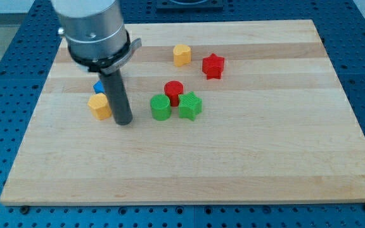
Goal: Push the yellow hexagon into the blue cube
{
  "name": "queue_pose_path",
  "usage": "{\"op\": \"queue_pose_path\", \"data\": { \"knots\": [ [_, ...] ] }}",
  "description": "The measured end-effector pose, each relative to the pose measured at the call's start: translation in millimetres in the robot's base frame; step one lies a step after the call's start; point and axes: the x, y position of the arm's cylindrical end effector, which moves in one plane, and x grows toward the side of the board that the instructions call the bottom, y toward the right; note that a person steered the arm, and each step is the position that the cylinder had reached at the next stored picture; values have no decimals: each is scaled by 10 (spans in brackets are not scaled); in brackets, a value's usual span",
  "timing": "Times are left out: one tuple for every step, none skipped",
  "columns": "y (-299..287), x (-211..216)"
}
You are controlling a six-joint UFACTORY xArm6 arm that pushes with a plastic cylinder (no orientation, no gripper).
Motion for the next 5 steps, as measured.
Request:
{"op": "queue_pose_path", "data": {
  "knots": [
    [-133, 120],
    [-290, 120],
    [-334, 118],
    [-334, 50],
    [-334, -23]
  ]
}}
